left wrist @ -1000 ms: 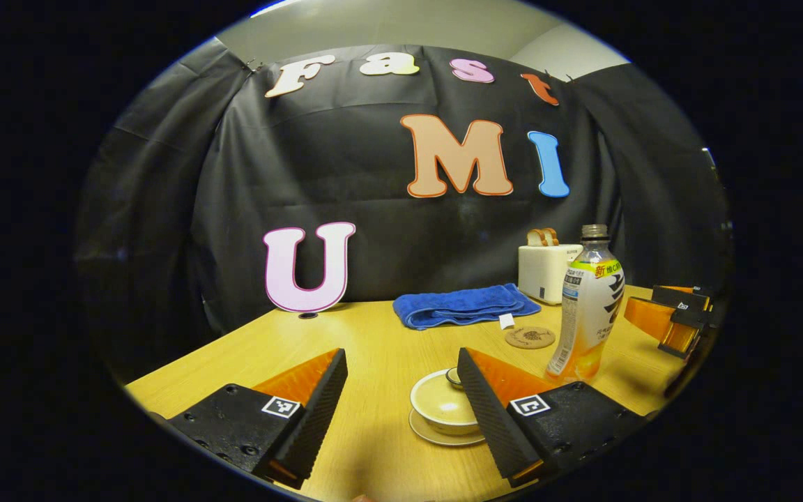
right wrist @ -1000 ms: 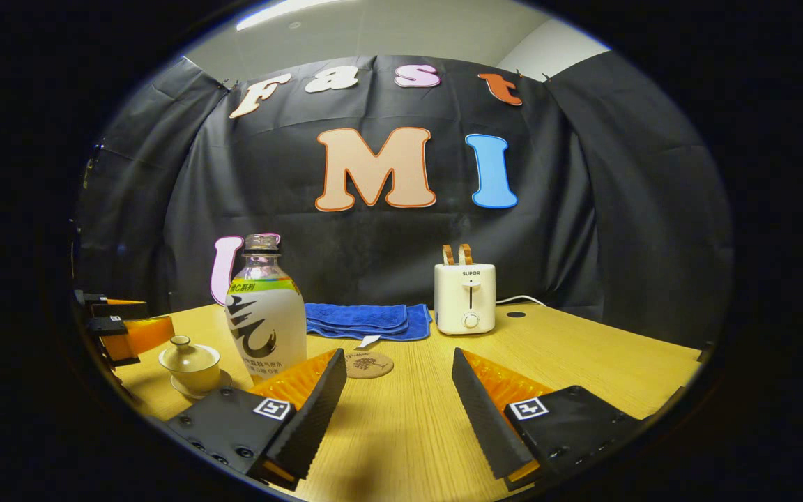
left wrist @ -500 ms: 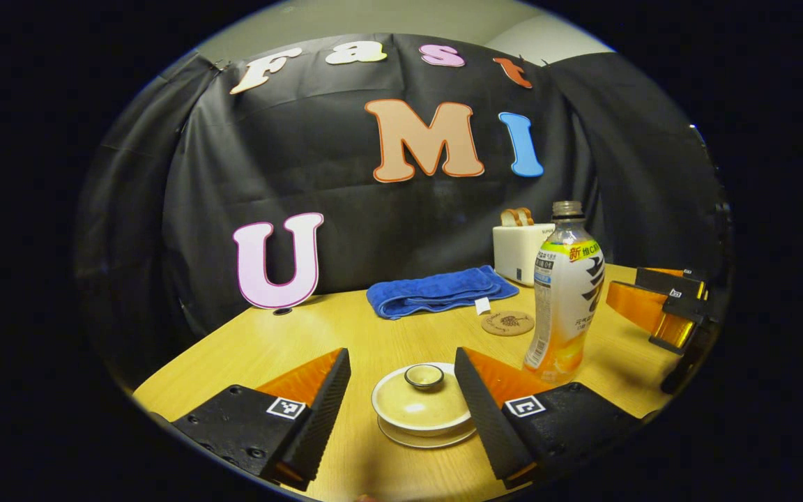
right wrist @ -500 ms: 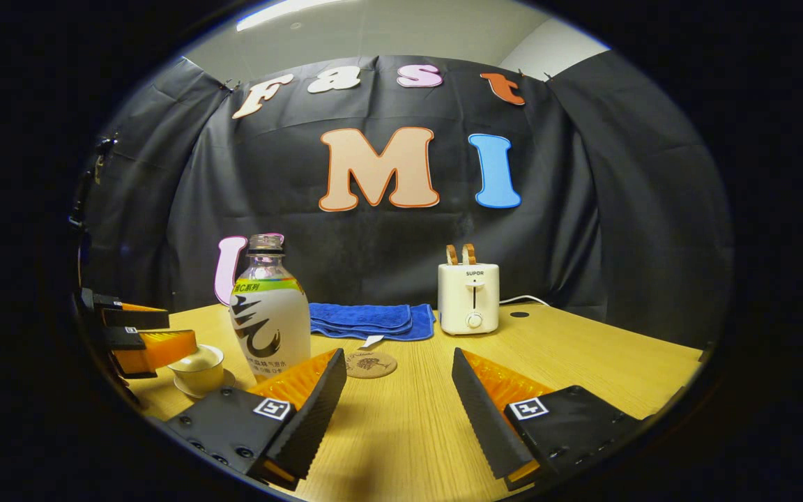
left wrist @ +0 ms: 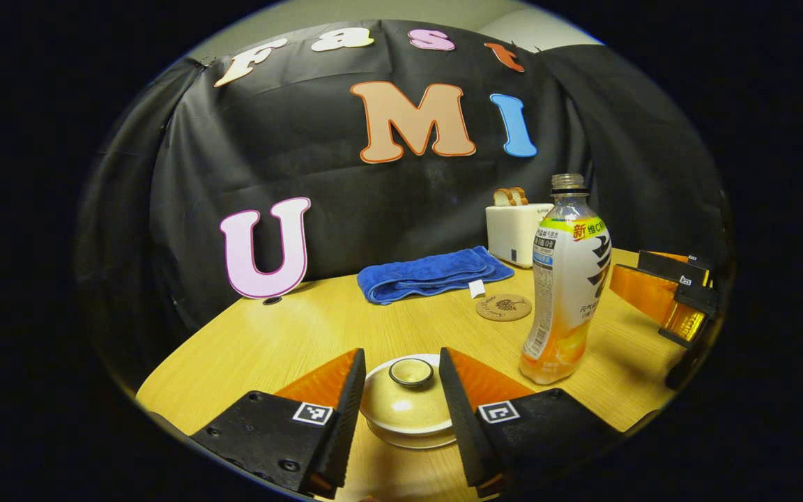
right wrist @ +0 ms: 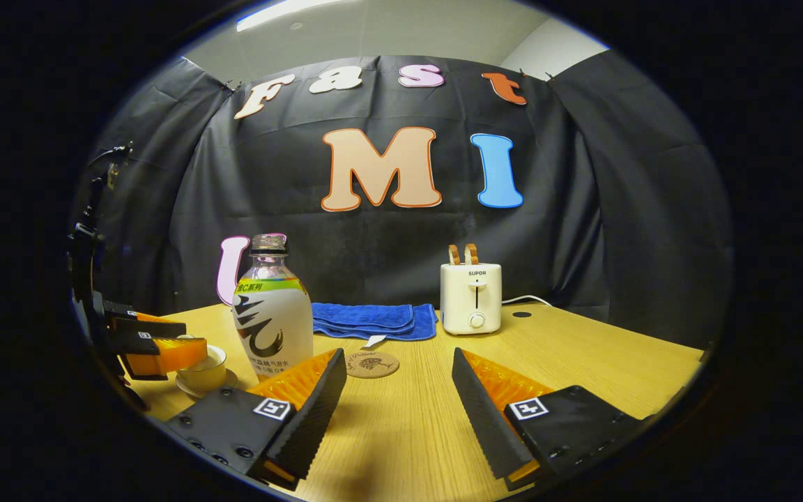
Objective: Open the teacup lid with one hand, grasp the water bottle and pour water into the teacup with the other hand; after pouring, place the water bottle on the coaster and then close the teacup lid.
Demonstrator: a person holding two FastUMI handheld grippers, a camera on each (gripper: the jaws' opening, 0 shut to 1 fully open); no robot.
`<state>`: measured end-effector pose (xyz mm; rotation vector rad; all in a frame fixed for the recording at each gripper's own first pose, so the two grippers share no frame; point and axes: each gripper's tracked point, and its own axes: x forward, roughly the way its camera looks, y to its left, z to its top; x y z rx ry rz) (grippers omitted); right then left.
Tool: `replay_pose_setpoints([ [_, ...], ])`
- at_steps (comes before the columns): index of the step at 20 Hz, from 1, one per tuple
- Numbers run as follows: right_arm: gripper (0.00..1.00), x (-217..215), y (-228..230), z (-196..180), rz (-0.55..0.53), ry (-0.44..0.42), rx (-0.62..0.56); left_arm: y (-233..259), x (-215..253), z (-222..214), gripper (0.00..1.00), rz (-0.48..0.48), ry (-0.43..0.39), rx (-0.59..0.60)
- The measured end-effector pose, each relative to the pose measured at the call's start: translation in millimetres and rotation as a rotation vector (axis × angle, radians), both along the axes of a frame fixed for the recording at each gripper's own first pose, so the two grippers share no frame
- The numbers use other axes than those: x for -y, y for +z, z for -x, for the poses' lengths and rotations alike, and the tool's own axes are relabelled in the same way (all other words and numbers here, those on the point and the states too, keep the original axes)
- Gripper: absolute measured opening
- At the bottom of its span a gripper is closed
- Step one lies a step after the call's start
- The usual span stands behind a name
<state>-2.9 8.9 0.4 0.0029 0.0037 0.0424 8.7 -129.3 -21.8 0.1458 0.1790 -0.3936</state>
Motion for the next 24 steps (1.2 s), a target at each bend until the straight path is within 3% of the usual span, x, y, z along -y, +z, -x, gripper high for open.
replay_pose_setpoints([
  [9,0.96,0,0,0,0.000,0.001,-0.001,0,5,0,0.28,-0.001,-0.016,0.005],
  [17,0.96,-1,0,1,0.000,0.006,0.001,4,3,-2,0.23,0.011,-0.010,0.021],
  [24,0.96,-17,0,16,-0.005,0.088,-0.002,17,-8,-2,0.23,0.037,0.018,0.054],
])
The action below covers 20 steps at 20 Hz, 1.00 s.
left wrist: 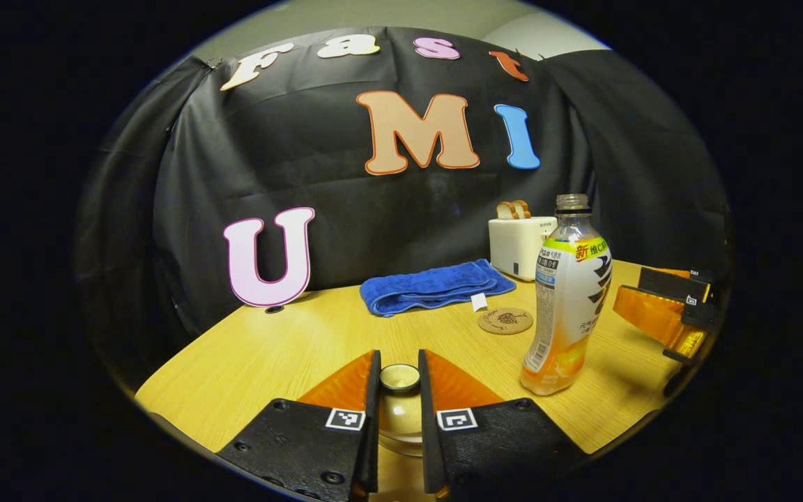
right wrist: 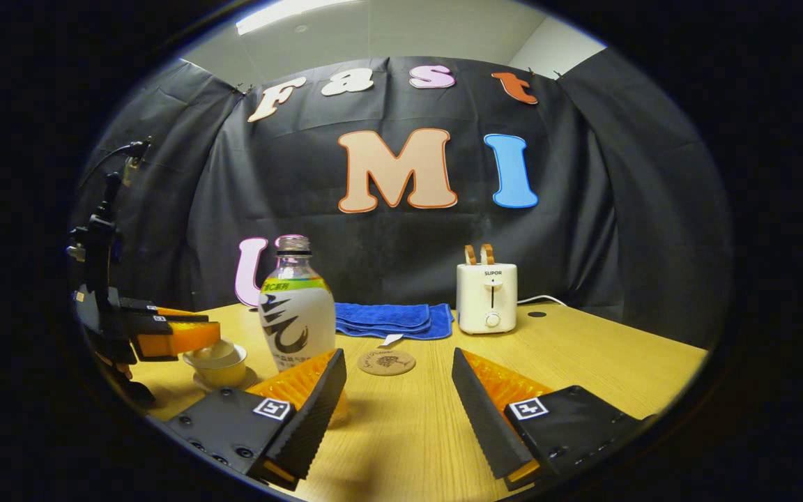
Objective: Open the teacup lid with one hand, grasp the water bottle and pour water into the teacup with the other hand; after pouring, place the water bottle on the coaster and then close the teacup lid.
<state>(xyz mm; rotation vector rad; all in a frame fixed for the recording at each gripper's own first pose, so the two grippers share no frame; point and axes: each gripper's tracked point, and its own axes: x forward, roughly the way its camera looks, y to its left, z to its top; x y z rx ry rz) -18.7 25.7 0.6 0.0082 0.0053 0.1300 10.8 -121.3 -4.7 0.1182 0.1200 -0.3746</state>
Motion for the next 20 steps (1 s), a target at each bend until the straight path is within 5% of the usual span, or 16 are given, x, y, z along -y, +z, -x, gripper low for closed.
replay_pose_setpoints([
  [7,0.96,-33,-1,17,-0.001,0.119,-0.006,3,-7,8,0.23,0.015,0.004,0.012],
  [20,0.96,-76,-4,11,-0.004,0.200,-0.011,8,-39,13,0.23,0.039,0.050,0.024],
])
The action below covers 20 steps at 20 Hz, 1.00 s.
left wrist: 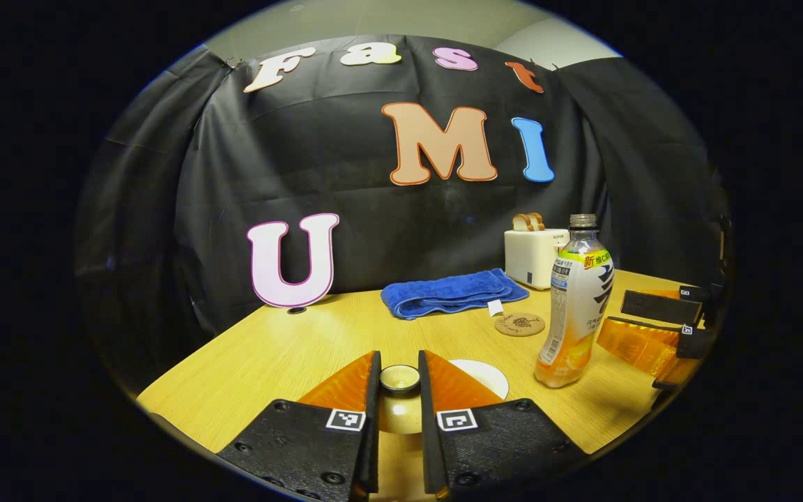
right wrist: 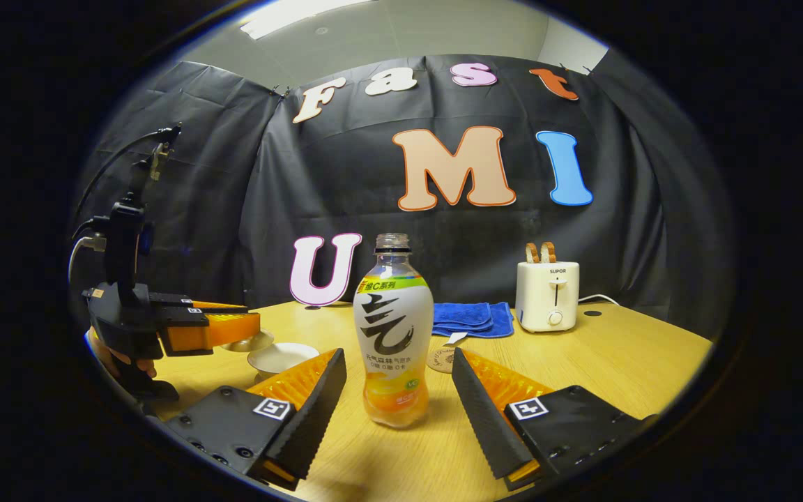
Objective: Open the teacup lid with one hand, grasp the water bottle and pour water into the teacup with the other hand; after pouring, place the water bottle on the coaster and then close the teacup lid.
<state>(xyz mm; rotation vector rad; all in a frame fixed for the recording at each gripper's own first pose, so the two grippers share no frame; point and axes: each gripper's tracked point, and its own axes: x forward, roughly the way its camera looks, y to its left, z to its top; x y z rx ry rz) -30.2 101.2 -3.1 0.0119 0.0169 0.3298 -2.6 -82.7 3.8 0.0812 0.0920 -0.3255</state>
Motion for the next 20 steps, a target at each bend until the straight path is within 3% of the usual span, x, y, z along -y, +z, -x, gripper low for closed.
replay_pose_setpoints([
  [14,0.95,-21,-6,-32,0.008,-0.002,-0.024,1,-12,-4,0.23,0.019,0.020,0.001],
  [18,0.82,-20,-10,-38,0.015,-0.023,-0.047,3,-14,-4,0.23,0.029,0.023,0.004],
  [20,0.81,-20,-14,-40,0.026,-0.028,-0.068,4,-16,-4,0.23,0.030,0.027,0.007],
])
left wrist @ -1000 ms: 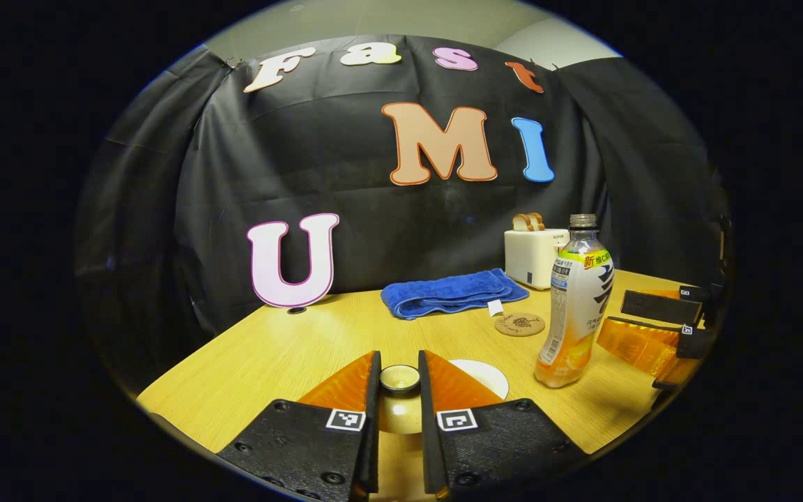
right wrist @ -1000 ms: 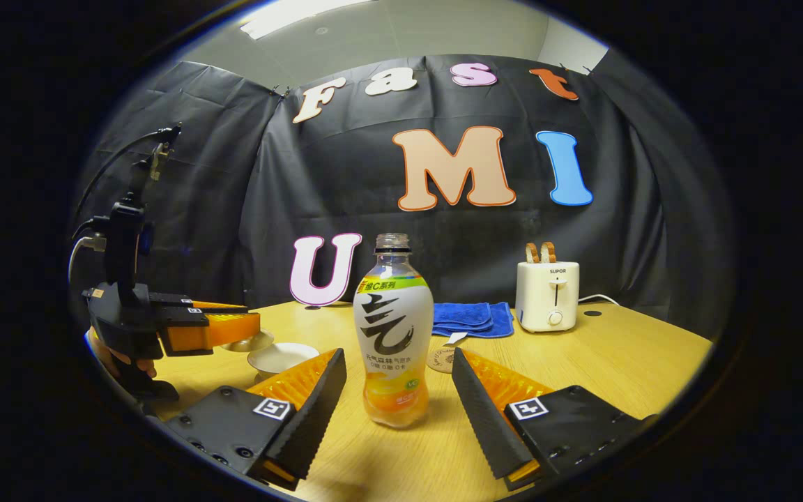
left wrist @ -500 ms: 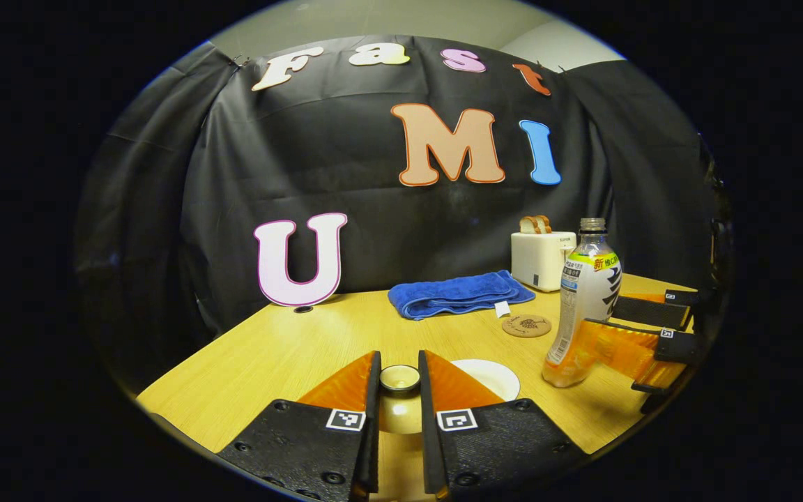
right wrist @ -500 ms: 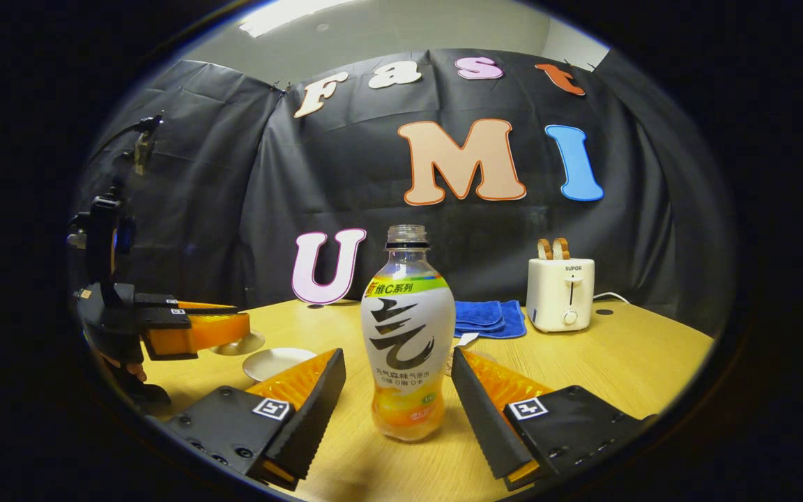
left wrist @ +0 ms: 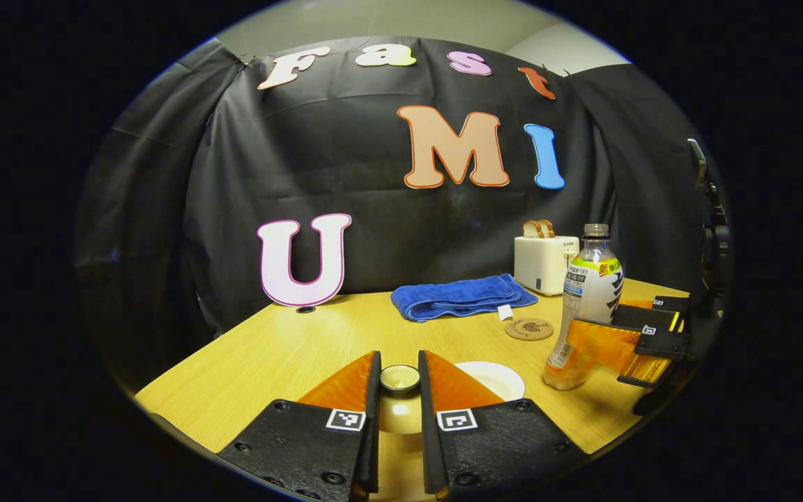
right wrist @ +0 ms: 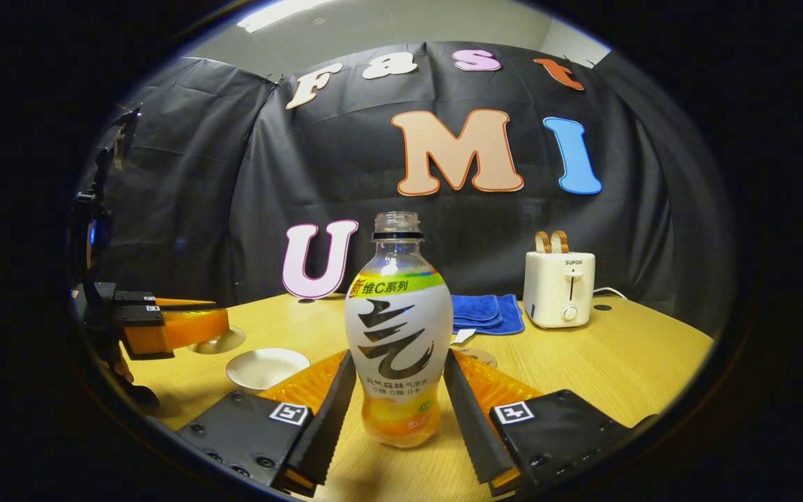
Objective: Open the teacup lid with one hand, grasp the water bottle and pour water into the teacup with the other hand; after pouring, place the water bottle on the coaster and then close the teacup lid.
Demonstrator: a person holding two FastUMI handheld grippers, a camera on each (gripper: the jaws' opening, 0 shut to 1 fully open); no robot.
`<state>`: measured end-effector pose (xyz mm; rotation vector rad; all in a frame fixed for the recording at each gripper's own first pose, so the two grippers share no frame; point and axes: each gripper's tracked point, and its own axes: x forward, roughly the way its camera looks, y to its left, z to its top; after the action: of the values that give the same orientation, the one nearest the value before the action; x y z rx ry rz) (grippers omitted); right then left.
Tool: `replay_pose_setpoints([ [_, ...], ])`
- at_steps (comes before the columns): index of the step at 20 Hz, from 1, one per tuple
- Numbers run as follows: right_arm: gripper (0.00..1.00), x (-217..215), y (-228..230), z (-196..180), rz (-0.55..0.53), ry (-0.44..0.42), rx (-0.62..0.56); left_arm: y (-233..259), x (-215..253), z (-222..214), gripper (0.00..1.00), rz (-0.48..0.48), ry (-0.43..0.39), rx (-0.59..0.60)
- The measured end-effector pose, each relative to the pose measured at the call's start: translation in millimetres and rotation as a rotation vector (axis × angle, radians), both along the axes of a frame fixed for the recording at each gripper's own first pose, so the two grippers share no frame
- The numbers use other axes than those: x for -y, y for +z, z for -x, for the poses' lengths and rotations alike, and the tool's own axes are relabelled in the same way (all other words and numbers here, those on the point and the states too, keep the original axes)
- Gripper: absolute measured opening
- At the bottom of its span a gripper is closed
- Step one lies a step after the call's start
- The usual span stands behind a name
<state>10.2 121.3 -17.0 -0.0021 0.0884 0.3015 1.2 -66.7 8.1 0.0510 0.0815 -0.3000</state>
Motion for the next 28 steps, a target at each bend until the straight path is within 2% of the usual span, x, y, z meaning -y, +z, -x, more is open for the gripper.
replay_pose_setpoints([
  [1,0.81,0,-1,0,0.003,0.005,-0.014,-1,-1,0,0.23,0.000,0.002,0.001],
  [3,0.73,0,0,-2,0.006,0.002,-0.007,-1,-2,2,0.23,0.001,0.005,0.000],
  [4,0.74,-2,-1,-1,0.008,0.002,-0.006,-1,-4,2,0.23,0.001,0.007,0.000],
  [9,0.57,-3,-2,-1,0.006,0.018,-0.013,2,-14,2,0.23,0.018,0.026,-0.002],
  [12,0.56,-3,-1,-1,0.036,0.023,-0.006,3,-20,4,0.23,0.017,0.037,-0.003],
  [18,0.57,5,3,-7,0.240,-0.015,0.056,4,-28,6,0.23,0.020,0.053,-0.002],
  [28,0.57,6,11,-11,0.519,-0.018,0.171,1,-37,5,0.23,0.041,0.063,-0.003],
])
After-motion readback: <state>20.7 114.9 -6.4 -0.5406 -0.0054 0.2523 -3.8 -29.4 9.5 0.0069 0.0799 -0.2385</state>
